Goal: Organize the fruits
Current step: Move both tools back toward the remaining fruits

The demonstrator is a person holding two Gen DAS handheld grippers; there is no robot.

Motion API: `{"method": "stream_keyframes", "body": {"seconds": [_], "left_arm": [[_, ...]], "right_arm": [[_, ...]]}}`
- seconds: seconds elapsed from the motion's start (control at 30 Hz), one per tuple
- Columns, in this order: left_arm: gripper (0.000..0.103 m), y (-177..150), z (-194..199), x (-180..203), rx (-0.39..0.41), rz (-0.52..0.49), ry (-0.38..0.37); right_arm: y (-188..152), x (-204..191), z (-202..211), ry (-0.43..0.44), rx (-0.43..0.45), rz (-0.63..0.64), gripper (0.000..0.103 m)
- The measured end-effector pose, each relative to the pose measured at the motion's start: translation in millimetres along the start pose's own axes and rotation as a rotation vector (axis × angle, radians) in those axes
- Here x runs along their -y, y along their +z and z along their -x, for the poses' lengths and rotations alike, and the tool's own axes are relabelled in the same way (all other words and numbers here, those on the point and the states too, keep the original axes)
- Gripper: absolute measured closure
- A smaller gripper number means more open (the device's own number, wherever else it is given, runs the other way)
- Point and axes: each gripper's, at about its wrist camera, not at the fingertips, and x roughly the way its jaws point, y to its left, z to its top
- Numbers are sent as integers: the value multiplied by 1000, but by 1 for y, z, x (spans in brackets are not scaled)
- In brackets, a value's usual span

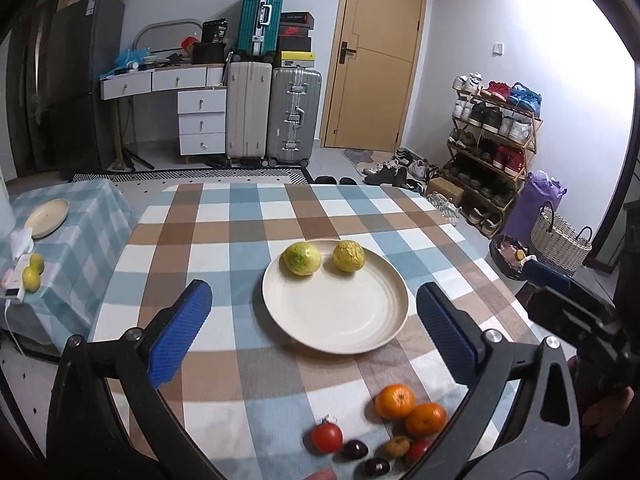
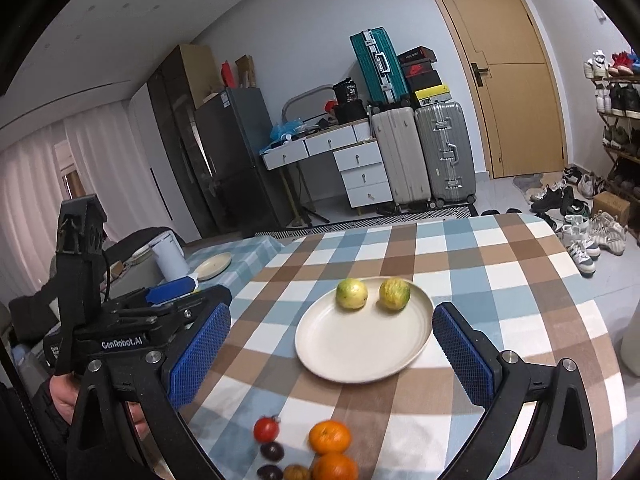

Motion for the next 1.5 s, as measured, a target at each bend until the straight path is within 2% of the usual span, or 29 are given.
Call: {"method": "stream_keyframes", "body": {"seconds": [0.13,0.27,0.47,0.77,0.97,1.2,1.5], "left_arm": [[1,-15,18,1,1,5,7],[1,-37,37,1,4,28,-24],[1,-62,37,-5,-25,43,-24],[1,-88,11,-18,-96,58,-26],[1,-102,-6,-20,-139,66,-35],[1,-112,-25,-27,-177,89,-52],[1,-120,-41,-34,-207,106,-62]], "right_arm": [[-13,-10,10,-11,-20,12,0],[-28,-19,21,-19,-44,39,0],[-49,-22,32,-43,-77,34,0],[-86,-8,18,-55,-184,-48,0],[-107,1,-9,-20,-285,-121,0],[-120,15,-28,2,-324,-198,0],[-122,21,-40,19,-337,-218,1]]}}
